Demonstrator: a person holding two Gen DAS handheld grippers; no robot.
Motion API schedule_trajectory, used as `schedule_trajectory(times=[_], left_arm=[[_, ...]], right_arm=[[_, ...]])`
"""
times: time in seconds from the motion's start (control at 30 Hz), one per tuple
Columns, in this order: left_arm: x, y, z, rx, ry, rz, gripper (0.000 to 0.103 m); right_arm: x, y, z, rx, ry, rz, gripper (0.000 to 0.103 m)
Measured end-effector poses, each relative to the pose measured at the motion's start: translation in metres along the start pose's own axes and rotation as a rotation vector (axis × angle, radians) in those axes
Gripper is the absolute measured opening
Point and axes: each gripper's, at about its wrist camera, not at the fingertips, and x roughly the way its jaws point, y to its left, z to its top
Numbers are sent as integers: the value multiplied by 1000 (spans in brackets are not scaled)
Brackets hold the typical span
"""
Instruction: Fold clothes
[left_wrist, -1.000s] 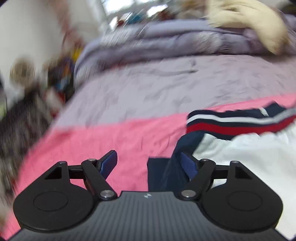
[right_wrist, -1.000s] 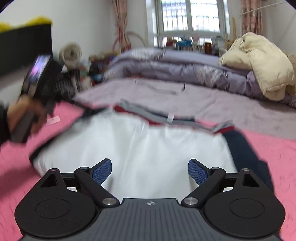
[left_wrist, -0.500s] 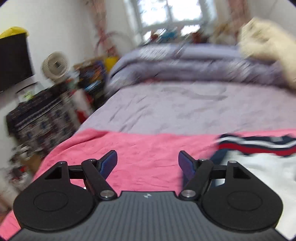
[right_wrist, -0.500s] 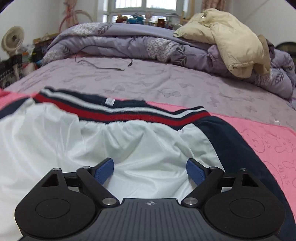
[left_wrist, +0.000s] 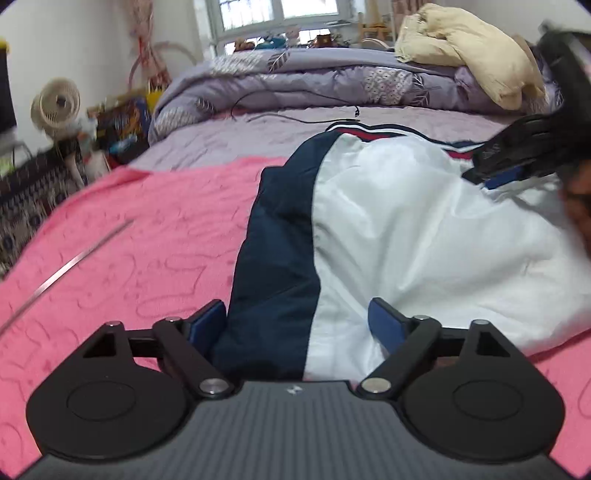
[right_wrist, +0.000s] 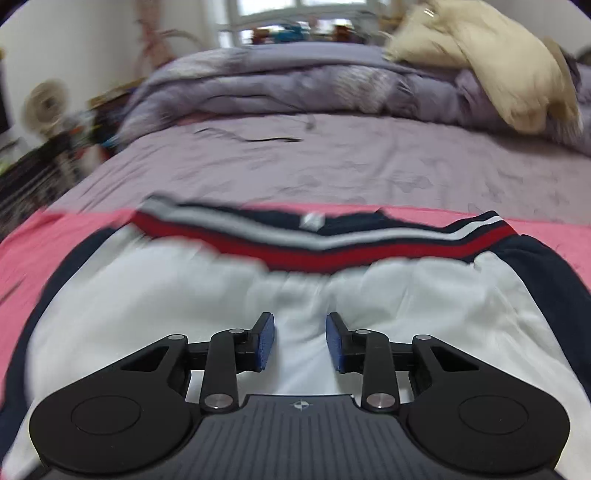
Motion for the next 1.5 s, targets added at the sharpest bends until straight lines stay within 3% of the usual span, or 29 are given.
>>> schedule_trajectory(times=[0.17, 0.23, 0.33, 0.4, 0.47, 0.57, 0.67, 0.73, 0.8, 1.0, 1.07, 1.1, 1.17, 1.23, 1.3, 1.33, 1.37, 1.4, 1.43, 1.5], left_arm=[[6, 10, -2, -47, 12, -31, 91], [7, 9, -5, -46, 13, -28, 92], [5, 9, -6, -49, 13, -28, 92], [4, 8, -7, -48, 13, -26, 92], [4, 7, -7, -47, 14, -23, 93], [4, 6, -7, -47, 15, -18, 95], [4, 5, -7, -44, 16, -9, 96], [4, 4, -7, -39, 16, -1, 97], [4, 4, -7, -35, 15, 6, 98], [5, 4, -7, -38, 19, 11, 100], [5, 5, -8, -41, 20, 13, 101], [5, 5, -8, -43, 21, 14, 102], [5, 5, -8, -45, 22, 15, 102], [6, 5, -8, -46, 23, 15, 103], [6, 6, -8, -49, 24, 12, 103], [6, 6, -8, -52, 25, 11, 103], [6, 7, -8, -54, 25, 10, 103], [6, 7, -8, -55, 25, 9, 103], [6, 7, -8, -55, 25, 8, 103], [6, 7, -8, -55, 25, 8, 103]], right_arm=[[25, -13, 21, 56, 17, 48, 33], [3, -12, 14, 47, 0, 58, 36], [-55, -16, -17, -37, -83, 107, 54], [-94, -21, -47, -115, -126, 72, 59], [-123, -36, -78, -181, -144, -27, 59], [-138, -86, -117, -208, -92, -253, 59], [-152, -135, -130, -131, -96, -448, 61], [-166, -147, -122, -60, -115, -525, 61], [-177, -140, -115, -1, -157, -475, 60], [-160, -35, -108, -22, -191, 52, 60], [-146, 6, -112, -69, -165, 182, 60], [-138, 21, -114, -87, -147, 197, 60], [-123, 34, -116, -123, -111, 142, 60], [-124, 19, -117, -145, -106, 78, 54], [-125, 4, -119, -166, -100, 14, 29], [-125, -3, -119, -177, -97, -17, 29], [-126, -13, -120, -189, -98, -71, 36], [-127, -29, -122, -190, -106, -176, 56], [-128, -53, -123, -148, -104, -249, 63], [-131, -99, -122, -50, -102, -320, 67]])
